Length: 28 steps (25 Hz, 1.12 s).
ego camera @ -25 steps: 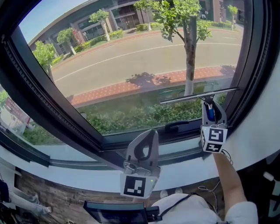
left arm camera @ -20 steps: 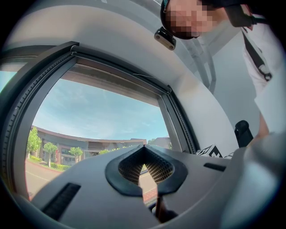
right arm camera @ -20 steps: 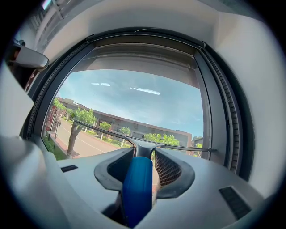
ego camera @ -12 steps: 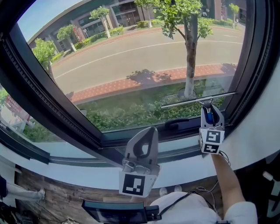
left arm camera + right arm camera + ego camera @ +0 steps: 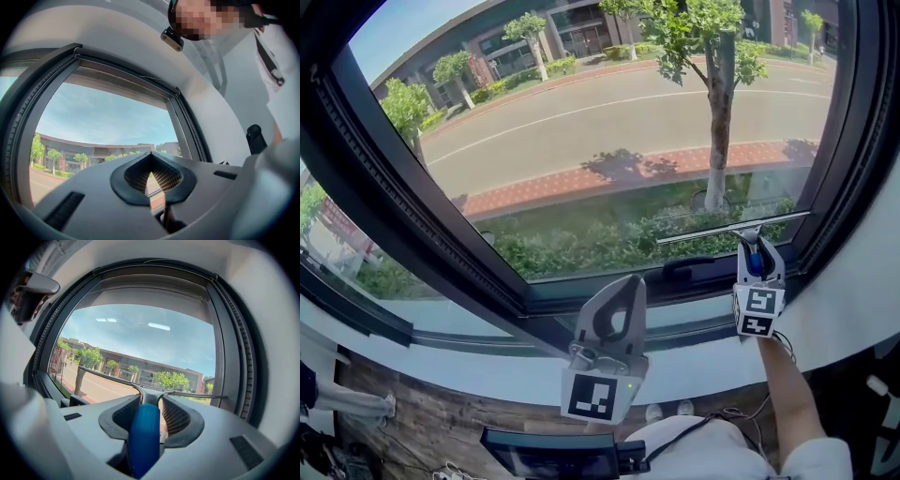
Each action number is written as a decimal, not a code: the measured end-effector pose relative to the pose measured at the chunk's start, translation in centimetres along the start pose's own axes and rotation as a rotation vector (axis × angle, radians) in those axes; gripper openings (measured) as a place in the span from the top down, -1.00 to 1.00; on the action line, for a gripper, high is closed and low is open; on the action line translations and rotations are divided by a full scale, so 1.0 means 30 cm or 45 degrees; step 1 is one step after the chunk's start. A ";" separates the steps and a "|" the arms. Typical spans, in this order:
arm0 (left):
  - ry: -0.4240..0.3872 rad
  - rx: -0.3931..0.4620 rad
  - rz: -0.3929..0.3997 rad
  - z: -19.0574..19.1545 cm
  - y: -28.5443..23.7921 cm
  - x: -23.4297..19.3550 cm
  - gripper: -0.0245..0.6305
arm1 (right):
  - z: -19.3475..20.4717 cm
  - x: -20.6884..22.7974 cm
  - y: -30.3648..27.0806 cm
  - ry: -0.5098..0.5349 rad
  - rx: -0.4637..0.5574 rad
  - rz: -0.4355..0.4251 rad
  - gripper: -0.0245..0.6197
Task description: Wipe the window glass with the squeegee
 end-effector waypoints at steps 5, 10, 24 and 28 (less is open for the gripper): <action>0.002 -0.007 -0.012 0.003 0.007 -0.009 0.92 | 0.031 -0.016 -0.006 0.004 -0.029 -0.012 0.46; -0.005 -0.015 -0.023 0.007 0.013 -0.016 0.92 | 0.066 -0.029 -0.011 0.012 -0.058 -0.019 0.46; -0.007 -0.025 -0.031 0.008 0.009 -0.011 0.92 | 0.151 -0.054 -0.026 0.044 -0.131 -0.041 0.46; -0.005 -0.039 -0.039 0.020 0.008 -0.014 0.92 | 0.158 -0.059 -0.029 0.037 -0.124 -0.052 0.46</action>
Point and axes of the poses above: the fingertips, and each gripper's own axes: y backward along the fingers, x to its right, z out of its underside, the point moved 3 cm from there along y, backward along the fingers, and after that the axes turned 7 degrees about -x, right-handed, at the moved point
